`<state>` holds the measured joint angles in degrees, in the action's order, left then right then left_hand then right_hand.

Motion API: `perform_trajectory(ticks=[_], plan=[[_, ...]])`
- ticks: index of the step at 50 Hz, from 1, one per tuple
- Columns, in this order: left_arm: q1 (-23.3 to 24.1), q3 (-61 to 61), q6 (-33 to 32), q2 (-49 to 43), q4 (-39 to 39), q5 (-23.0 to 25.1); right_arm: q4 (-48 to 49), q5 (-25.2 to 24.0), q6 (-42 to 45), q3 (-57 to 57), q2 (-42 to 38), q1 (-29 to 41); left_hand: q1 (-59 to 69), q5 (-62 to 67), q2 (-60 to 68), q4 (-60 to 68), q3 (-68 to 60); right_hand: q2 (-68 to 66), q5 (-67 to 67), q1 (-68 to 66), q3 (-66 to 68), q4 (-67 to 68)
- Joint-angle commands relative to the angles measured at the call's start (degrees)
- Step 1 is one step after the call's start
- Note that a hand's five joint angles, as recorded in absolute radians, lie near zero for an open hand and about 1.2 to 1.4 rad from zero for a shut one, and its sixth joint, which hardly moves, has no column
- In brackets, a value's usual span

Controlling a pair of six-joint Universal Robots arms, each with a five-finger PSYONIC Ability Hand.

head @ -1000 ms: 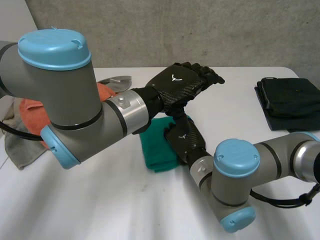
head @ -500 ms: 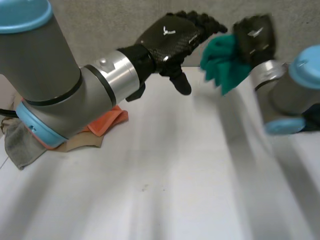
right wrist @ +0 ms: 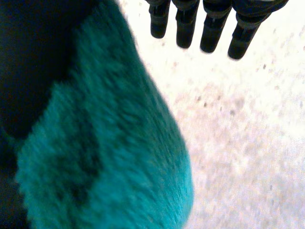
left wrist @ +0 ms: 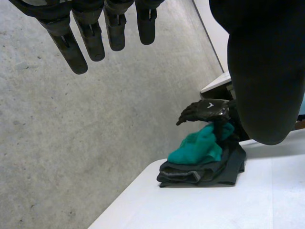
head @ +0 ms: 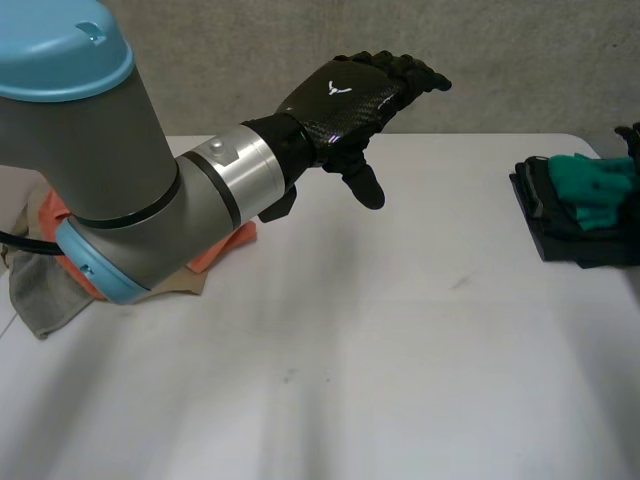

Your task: Fold the laundry.

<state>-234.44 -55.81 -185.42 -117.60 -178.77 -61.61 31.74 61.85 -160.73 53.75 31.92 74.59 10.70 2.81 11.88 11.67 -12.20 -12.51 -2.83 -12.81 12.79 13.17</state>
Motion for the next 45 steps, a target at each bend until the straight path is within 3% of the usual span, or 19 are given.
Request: perform_trajectory(ticks=[1,11,15,17,20,23,26,29,33,38,45], plan=[[0.1,0.0,0.1,0.1,0.0,0.0,-7.7,0.5,1.8,2.7,6.8,-3.9,-0.7,-2.8,-1.8,-1.6,2.2,2.5,2.8,2.8,-2.8,-3.2],[1.1,-1.1,0.1,0.9,0.1,-0.1,-24.2,2.0,1.5,5.1,21.6,-9.5,-0.7,-2.8,-1.8,-1.6,2.2,2.5,2.8,2.8,-2.8,-3.2],[1.2,-1.1,0.1,1.1,0.1,-0.1,-30.6,7.0,1.9,2.3,24.6,-11.9,-0.7,-2.8,-1.9,-1.7,2.2,2.5,2.8,2.8,-2.8,-3.2],[1.1,-1.1,0.2,1.7,0.1,-0.1,-32.6,12.8,2.3,-0.9,25.9,-12.6,-0.7,-2.8,-1.9,-1.7,2.2,2.5,2.8,2.8,-2.8,-3.2],[0.9,-0.4,0.4,2.6,-0.1,-0.4,-31.8,19.9,5.8,-3.6,27.3,-12.4,-0.7,-2.8,-1.9,-1.7,2.2,2.5,2.8,2.8,-2.8,-3.2],[0.6,1.3,0.8,3.4,-0.8,-3.0,-27.7,22.8,9.7,-4.3,28.8,-12.3,-0.7,-2.8,-1.9,-1.7,2.2,2.5,2.8,2.8,-2.8,-3.2],[0.0,4.5,2.1,4.5,-1.4,-8.8,-17.8,21.7,11.8,-1.2,31.3,-8.0,-0.7,-2.8,-1.9,-1.7,2.2,2.5,2.8,2.8,-2.8,-3.2],[-1.3,7.0,2.9,4.9,-1.4,-14.9,-7.9,18.3,11.5,5.9,35.6,0.8,-0.7,-2.8,-1.8,-1.6,2.2,2.5,2.8,2.8,-2.8,-3.2],[-9.0,9.7,2.5,5.2,0.4,-24.9,1.2,9.8,11.5,17.9,40.8,8.9,-0.7,-2.8,-1.8,-1.6,2.2,2.5,2.8,2.8,-2.8,-3.2],[-17.8,9.0,0.2,4.4,4.6,-26.2,1.1,2.6,11.8,30.8,45.5,15.7,-0.7,-2.8,-1.9,-1.7,2.2,2.5,2.8,2.8,-2.8,-3.2],[-24.1,4.3,-14.8,-3.6,2.6,-25.6,-4.0,3.7,12.2,39.5,45.7,22.4,-0.3,-2.4,-1.5,-1.3,1.8,2.5,2.8,2.8,-2.8,-3.2]])
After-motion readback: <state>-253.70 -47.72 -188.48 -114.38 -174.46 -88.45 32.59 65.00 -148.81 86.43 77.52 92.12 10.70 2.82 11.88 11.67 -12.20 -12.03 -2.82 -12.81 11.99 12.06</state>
